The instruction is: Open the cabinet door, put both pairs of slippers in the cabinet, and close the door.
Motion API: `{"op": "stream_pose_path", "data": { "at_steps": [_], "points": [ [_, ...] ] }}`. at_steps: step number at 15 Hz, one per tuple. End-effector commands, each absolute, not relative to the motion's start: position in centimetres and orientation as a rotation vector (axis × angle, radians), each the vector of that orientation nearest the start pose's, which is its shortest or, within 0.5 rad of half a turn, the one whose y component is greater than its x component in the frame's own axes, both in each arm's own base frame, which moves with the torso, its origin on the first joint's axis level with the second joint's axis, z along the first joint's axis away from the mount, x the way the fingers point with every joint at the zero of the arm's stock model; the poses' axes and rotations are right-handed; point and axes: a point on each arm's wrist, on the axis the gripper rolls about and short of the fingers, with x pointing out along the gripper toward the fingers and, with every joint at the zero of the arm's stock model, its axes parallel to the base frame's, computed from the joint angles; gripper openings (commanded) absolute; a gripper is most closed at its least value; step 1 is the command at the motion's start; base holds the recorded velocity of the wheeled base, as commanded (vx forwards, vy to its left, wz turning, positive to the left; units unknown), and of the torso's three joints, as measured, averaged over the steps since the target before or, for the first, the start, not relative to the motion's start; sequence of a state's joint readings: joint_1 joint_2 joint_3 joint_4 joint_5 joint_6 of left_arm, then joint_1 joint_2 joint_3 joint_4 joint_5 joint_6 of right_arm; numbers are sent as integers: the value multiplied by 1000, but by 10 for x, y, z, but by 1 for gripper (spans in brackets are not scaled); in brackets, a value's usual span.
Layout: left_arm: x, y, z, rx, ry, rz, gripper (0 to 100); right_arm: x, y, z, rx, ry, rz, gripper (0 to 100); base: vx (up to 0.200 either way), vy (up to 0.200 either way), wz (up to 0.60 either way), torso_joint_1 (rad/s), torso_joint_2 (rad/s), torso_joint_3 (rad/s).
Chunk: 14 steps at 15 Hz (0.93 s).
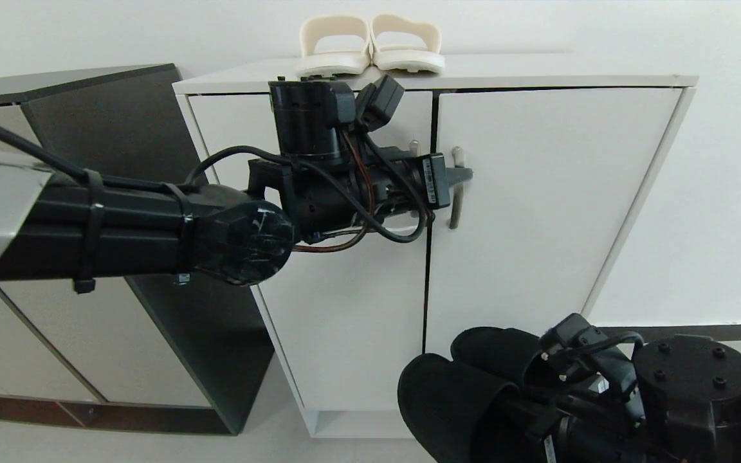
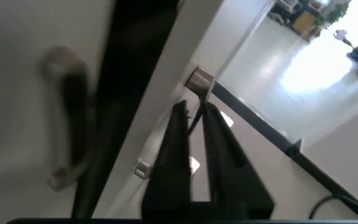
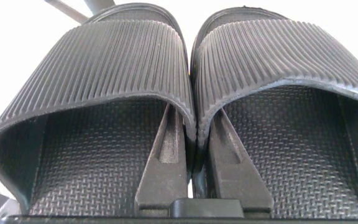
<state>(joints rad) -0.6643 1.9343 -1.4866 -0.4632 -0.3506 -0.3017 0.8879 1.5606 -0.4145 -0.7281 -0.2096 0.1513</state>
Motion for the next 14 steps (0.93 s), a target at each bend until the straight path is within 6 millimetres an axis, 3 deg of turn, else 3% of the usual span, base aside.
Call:
{"op": "stream_pose_path", "data": {
  "at_steps": [1,7,10,12,14],
  "points": [
    [294,-251,285,-284,117,-1035,0,147,174,129,-77,420,655,0,0,0,0,0,0,0],
    [249,-251,290,-278,138,-1114,0,131,161,132,-46,433,816,0,0,0,0,0,0,0],
    [223,-238,288,-246,147,-1135,0,124,155,134,-49,426,891,0,0,0,0,0,0,0],
    [199,-214,280,-173,140,-1136,0,121,152,128,-104,431,920,0,0,0,0,0,0,0],
    [200,-203,282,-178,133,-1109,0,120,152,127,-107,435,932,0,0,0,0,0,0,0]
  ]
}}
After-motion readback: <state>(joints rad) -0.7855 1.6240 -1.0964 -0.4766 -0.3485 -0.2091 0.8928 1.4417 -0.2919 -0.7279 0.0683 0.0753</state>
